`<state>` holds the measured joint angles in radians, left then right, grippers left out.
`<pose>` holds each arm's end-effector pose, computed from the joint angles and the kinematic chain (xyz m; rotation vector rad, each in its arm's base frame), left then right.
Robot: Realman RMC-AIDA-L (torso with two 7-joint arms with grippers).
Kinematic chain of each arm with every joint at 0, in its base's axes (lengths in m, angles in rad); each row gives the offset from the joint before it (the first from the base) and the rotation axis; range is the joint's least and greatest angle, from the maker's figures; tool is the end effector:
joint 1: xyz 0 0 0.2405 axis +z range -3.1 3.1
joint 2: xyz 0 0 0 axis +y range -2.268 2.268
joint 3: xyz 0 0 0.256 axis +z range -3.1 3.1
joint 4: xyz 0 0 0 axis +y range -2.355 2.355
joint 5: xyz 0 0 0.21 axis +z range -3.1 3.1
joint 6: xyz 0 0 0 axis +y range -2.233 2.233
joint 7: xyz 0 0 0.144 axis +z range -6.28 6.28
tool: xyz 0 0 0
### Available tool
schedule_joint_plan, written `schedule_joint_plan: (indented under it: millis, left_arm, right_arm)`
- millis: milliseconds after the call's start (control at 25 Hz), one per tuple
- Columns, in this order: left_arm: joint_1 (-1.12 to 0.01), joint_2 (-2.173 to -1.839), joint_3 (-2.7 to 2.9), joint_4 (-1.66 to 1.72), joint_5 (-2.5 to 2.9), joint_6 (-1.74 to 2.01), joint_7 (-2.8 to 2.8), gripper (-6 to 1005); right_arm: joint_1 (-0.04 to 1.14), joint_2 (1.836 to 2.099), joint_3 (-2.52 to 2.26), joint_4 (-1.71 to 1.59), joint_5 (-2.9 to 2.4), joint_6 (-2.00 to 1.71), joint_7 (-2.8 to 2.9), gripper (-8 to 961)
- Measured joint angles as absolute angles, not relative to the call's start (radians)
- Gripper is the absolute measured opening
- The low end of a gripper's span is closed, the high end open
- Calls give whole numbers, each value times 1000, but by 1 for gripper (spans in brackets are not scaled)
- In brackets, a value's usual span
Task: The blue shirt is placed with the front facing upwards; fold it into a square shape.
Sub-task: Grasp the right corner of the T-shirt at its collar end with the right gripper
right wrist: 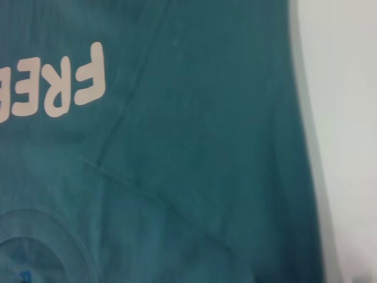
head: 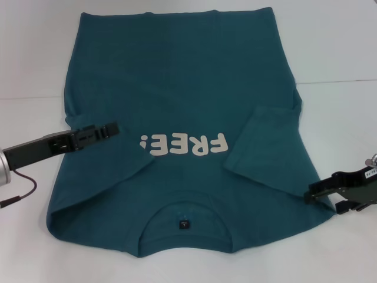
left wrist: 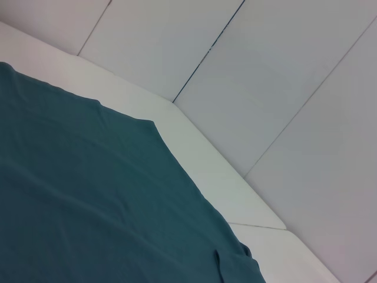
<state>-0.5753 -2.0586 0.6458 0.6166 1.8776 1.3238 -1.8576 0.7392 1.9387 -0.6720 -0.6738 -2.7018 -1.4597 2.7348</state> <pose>-0.2653 0.3758 0.0203 -2.2960 -1.2670 -0.8862 0.3034 0.3746 0.0495 -1.9573 2.0079 -0.1074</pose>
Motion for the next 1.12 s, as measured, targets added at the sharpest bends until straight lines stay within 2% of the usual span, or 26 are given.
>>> schedule_joint_plan:
  millis: [1120]
  left_arm:
    - [-576, -2060, 644, 617, 1876, 1323, -1858, 873]
  right_arm:
    - [733, 1941, -664, -658, -2671, -1425, 2734, 905]
